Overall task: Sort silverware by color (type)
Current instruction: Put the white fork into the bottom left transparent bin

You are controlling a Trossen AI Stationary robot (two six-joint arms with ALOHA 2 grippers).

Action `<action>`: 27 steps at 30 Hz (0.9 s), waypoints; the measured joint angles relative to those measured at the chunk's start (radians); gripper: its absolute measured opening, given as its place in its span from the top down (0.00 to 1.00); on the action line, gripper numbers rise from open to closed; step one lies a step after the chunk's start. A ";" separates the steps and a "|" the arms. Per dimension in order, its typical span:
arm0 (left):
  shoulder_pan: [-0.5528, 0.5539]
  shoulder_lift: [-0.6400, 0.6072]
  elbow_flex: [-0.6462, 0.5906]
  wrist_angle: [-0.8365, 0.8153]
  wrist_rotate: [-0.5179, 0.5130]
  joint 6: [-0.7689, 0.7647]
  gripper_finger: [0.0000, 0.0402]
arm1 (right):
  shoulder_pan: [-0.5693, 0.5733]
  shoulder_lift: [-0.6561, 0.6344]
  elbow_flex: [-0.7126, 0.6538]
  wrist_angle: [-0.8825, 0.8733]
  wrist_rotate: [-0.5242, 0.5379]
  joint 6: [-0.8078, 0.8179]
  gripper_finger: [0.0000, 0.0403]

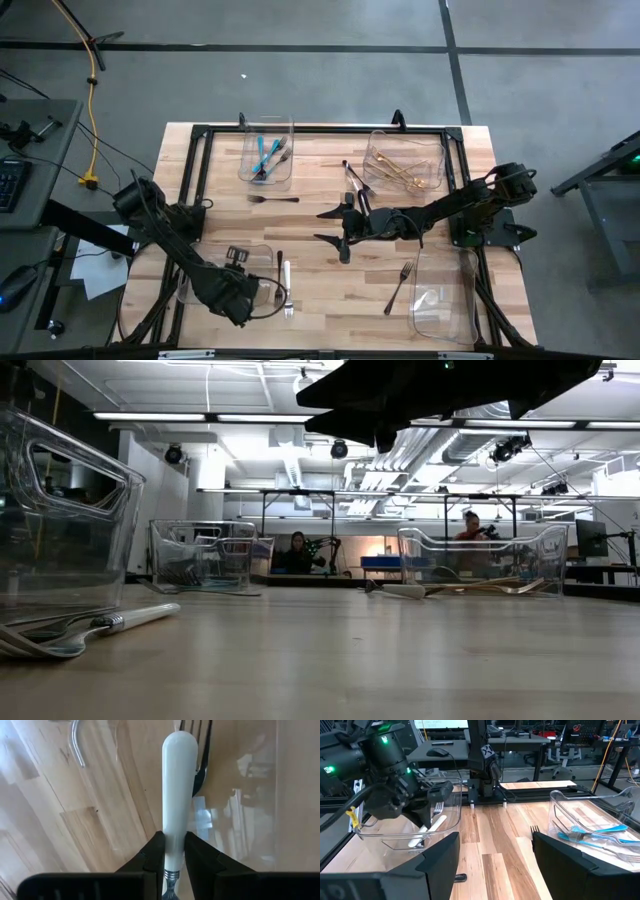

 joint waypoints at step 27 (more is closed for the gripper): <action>0.040 -0.460 0.076 0.083 -0.677 0.034 0.64 | 0.000 0.000 0.000 0.012 -0.016 0.045 0.38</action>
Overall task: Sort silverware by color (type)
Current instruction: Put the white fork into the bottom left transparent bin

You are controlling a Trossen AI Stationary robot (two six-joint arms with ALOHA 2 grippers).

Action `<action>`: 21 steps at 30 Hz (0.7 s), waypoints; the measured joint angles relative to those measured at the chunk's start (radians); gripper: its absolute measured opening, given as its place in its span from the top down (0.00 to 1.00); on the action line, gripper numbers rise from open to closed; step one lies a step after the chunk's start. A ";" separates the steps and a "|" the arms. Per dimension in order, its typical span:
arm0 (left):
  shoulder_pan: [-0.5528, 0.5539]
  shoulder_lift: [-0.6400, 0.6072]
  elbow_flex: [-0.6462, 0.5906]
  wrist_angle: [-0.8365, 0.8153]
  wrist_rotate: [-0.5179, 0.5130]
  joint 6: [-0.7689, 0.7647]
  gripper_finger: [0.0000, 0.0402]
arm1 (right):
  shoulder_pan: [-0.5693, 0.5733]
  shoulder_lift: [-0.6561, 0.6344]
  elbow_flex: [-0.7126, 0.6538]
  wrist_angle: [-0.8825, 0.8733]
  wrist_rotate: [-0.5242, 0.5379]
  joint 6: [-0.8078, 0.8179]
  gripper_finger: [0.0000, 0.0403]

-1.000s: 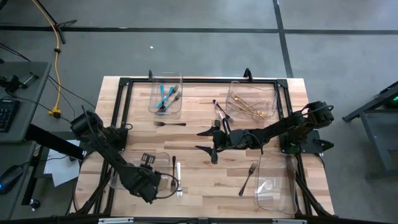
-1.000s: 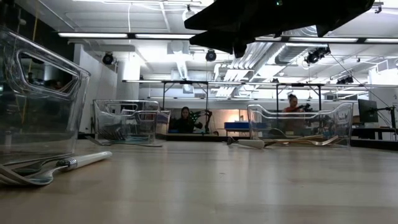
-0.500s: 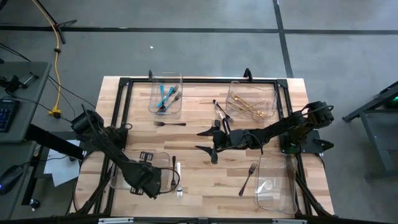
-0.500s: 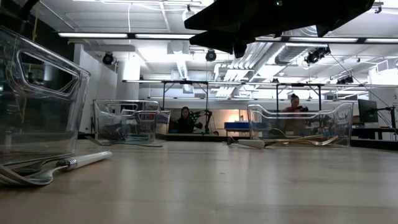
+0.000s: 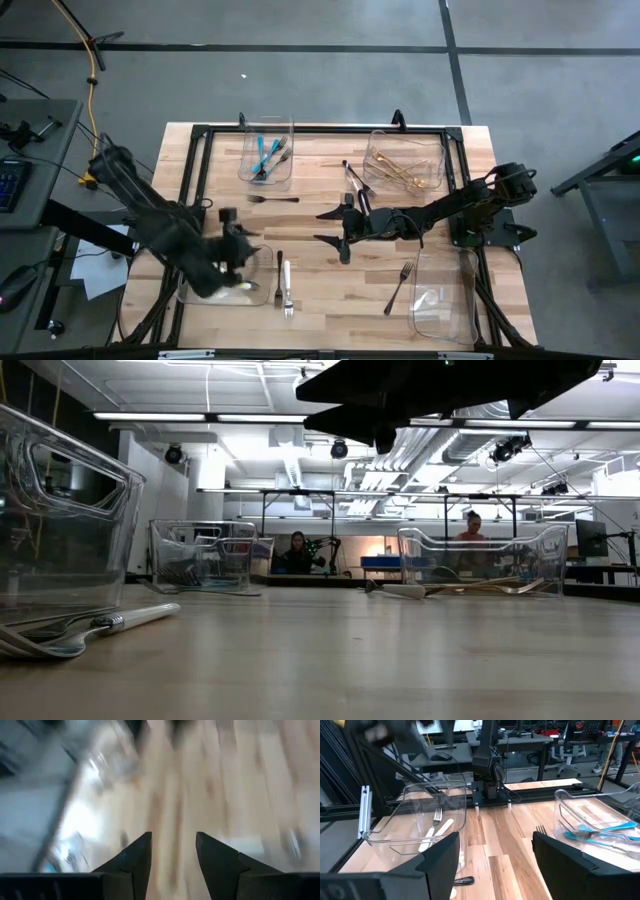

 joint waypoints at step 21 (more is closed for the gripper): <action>0.345 -0.242 -0.848 1.673 0.429 0.589 0.64 | -0.019 0.000 0.000 -0.026 0.007 -0.012 0.38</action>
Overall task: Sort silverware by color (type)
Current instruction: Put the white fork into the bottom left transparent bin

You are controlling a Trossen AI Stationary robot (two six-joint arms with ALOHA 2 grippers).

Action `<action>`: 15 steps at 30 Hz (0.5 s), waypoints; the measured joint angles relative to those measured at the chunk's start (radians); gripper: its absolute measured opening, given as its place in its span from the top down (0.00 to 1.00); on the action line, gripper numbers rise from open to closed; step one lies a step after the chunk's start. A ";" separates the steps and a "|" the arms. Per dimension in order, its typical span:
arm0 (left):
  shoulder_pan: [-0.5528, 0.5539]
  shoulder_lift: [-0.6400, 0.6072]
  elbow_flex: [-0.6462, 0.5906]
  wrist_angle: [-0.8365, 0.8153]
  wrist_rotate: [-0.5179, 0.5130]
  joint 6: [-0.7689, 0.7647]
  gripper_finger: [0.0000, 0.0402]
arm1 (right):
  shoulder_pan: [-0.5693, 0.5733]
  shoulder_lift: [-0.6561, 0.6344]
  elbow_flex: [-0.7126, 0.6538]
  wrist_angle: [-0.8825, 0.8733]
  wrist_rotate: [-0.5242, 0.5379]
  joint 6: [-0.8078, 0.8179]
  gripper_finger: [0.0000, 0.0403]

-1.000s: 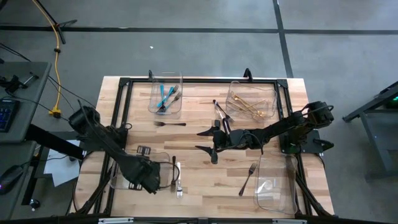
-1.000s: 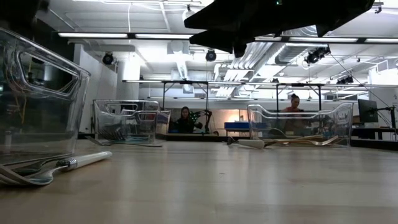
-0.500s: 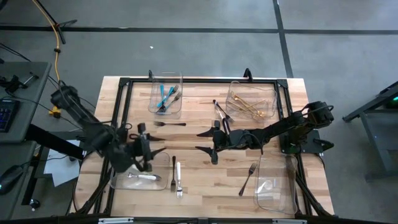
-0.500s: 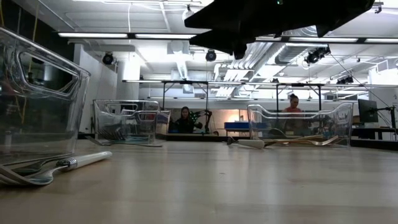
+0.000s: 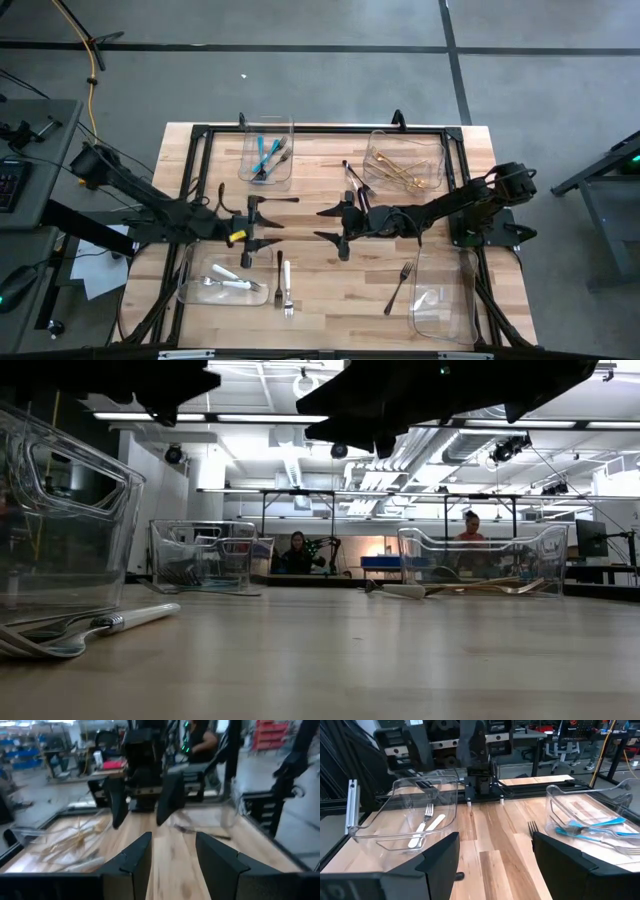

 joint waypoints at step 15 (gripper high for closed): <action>0.059 -0.002 -0.015 0.025 0.009 -0.040 0.64 | -0.028 0.000 0.001 -0.266 0.360 0.266 0.38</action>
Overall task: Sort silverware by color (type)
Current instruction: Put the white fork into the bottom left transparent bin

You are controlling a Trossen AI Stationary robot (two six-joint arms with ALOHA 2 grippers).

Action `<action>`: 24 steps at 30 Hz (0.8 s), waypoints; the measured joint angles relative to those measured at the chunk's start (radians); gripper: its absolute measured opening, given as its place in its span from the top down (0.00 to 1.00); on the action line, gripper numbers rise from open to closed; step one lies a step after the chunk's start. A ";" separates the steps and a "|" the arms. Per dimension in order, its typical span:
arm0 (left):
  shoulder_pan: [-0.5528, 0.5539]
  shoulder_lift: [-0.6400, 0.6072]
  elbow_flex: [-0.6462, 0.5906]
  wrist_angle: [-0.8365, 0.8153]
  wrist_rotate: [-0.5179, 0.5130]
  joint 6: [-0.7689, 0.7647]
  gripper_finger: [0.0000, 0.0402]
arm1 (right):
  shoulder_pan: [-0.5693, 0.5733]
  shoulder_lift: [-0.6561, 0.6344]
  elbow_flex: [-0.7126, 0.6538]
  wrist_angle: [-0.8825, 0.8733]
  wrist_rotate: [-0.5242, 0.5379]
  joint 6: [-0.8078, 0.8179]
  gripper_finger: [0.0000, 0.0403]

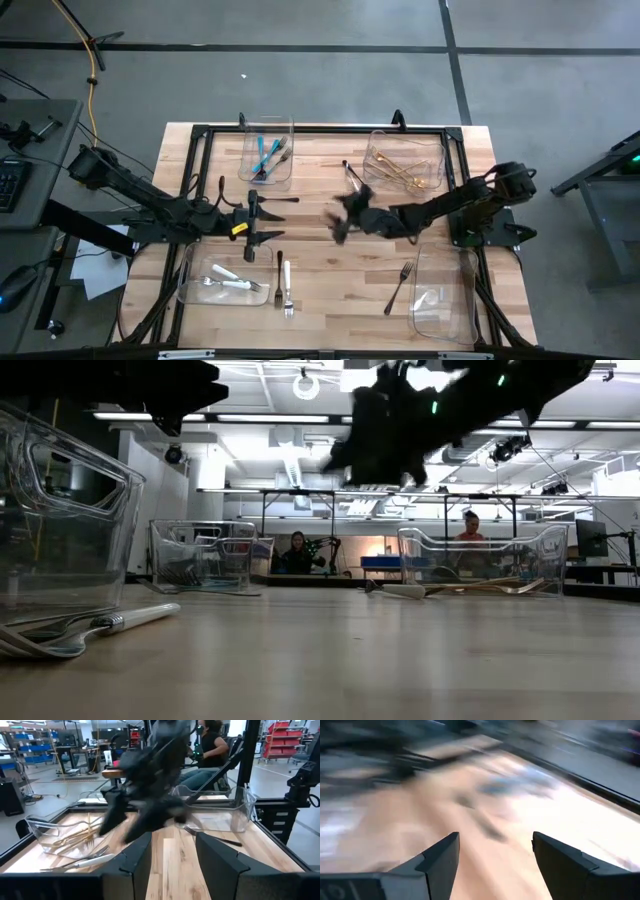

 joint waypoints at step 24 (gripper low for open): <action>0.000 0.000 0.000 -0.002 -0.004 0.026 0.64 | -0.176 0.078 0.000 -0.558 -0.117 0.549 0.38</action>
